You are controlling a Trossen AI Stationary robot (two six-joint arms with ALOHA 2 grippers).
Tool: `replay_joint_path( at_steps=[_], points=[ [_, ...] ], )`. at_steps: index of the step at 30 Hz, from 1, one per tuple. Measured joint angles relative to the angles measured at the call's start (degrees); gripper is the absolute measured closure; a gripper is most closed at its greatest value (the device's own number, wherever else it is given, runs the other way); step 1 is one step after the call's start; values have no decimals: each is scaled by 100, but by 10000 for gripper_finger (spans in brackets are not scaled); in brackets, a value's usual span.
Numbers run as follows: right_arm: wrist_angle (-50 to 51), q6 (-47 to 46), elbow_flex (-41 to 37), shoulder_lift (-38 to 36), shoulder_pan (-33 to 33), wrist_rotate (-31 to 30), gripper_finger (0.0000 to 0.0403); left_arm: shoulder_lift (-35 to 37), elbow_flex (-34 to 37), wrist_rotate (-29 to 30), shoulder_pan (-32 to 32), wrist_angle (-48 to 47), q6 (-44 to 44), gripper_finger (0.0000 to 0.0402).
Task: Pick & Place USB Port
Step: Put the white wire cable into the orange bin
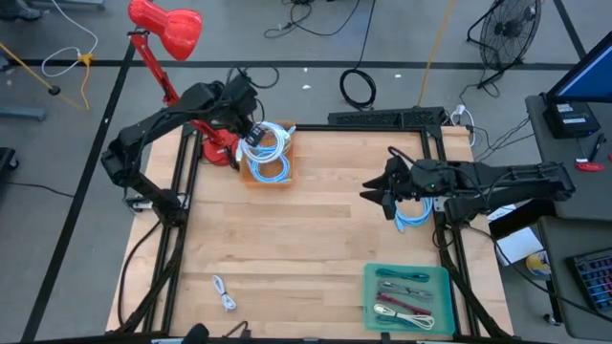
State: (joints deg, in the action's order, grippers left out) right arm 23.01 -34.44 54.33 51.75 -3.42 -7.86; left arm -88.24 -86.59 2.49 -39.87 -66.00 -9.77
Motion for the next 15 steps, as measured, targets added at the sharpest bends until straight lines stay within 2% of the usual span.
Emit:
replay_joint_path(
  at_steps=[8, 15],
  points=[
    [-182, 89, 0, 49, 171, -116, 234, -1, -9, -159, -346, 69, 313, 377],
    [-206, 127, 1, 115, 312, -106, 234, -301, -9, -250, -262, 238, 581, 377]
  ],
)
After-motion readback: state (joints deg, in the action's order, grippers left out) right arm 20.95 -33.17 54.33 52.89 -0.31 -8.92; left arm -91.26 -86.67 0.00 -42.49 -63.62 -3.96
